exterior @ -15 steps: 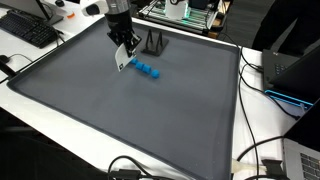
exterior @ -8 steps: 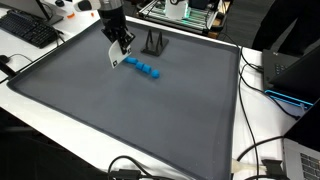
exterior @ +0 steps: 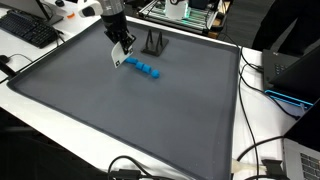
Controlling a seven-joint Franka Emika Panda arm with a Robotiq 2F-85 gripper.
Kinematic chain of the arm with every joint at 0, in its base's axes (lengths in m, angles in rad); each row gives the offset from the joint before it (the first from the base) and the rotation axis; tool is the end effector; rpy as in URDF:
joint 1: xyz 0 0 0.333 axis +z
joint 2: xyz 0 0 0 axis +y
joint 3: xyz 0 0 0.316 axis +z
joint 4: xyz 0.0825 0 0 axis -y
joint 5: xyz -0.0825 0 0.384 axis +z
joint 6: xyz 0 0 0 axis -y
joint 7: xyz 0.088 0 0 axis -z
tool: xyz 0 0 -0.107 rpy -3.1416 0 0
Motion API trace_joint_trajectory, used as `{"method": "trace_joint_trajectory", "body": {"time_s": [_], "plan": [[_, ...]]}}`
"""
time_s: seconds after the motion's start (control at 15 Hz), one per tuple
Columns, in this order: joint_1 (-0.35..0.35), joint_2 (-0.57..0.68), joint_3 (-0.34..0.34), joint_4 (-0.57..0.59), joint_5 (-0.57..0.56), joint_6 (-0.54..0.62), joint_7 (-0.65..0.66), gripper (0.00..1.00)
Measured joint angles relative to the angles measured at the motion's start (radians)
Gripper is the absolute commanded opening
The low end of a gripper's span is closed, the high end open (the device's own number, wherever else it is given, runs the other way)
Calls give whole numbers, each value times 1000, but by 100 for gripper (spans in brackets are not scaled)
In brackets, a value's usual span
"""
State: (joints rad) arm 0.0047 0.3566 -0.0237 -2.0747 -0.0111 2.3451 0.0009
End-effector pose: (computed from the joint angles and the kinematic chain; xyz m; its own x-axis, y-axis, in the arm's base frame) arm 0.5789 -0.0110 0.2489 0.9962 -0.0113 -0.0861 -0.0100 -0.9998 0.0156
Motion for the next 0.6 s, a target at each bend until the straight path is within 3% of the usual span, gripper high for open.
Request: {"method": "trace_joint_trajectory", "body": {"time_s": [0.6], "plan": [[0,20,7,-2,1,-23,-8,1]]}}
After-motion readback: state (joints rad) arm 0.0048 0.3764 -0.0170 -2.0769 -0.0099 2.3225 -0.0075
